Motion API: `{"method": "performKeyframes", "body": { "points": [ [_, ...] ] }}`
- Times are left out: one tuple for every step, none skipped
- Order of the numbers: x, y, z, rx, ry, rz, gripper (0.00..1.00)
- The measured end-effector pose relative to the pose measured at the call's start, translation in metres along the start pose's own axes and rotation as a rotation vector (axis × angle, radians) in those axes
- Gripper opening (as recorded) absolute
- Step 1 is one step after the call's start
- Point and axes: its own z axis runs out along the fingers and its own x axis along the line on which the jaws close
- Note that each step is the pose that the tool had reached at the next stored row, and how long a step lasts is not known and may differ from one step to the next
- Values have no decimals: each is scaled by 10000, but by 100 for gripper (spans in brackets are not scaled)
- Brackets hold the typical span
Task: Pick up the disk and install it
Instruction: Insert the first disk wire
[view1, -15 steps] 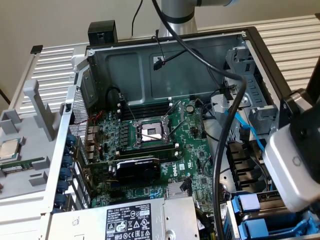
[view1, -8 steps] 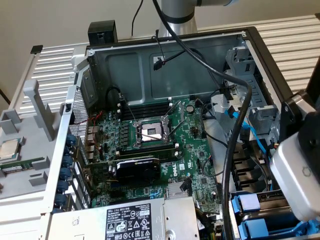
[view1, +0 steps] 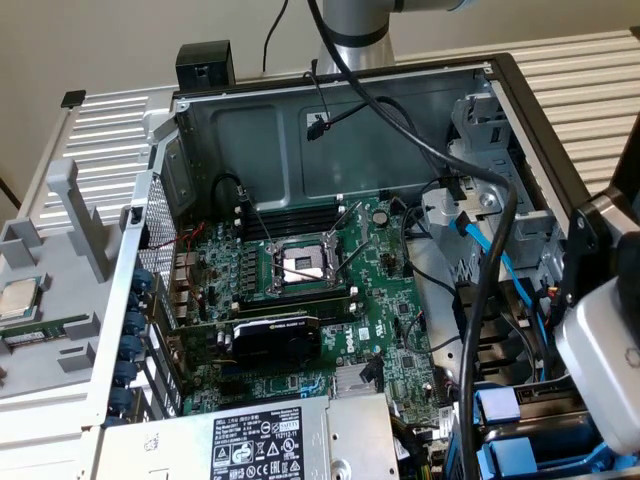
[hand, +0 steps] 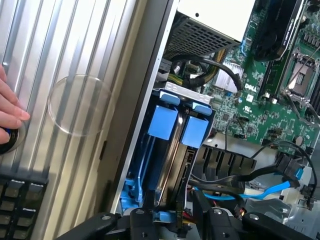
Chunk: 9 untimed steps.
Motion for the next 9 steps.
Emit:
{"method": "performKeyframes", "body": {
  "points": [
    [5,-6,6,-21,-38,-7,43],
    [10,-13,12,-41,-74,-14,43],
    [15,-19,18,-57,-112,-25,43],
    [19,-24,24,-75,-153,-37,43],
    [21,-24,29,-93,-198,-59,43],
    [24,-25,34,-114,-251,-84,43],
    [26,-24,38,-137,-299,-103,43],
    [28,-25,42,-160,-345,-124,43],
    [30,-26,44,-178,-378,-147,43]
  ]
}}
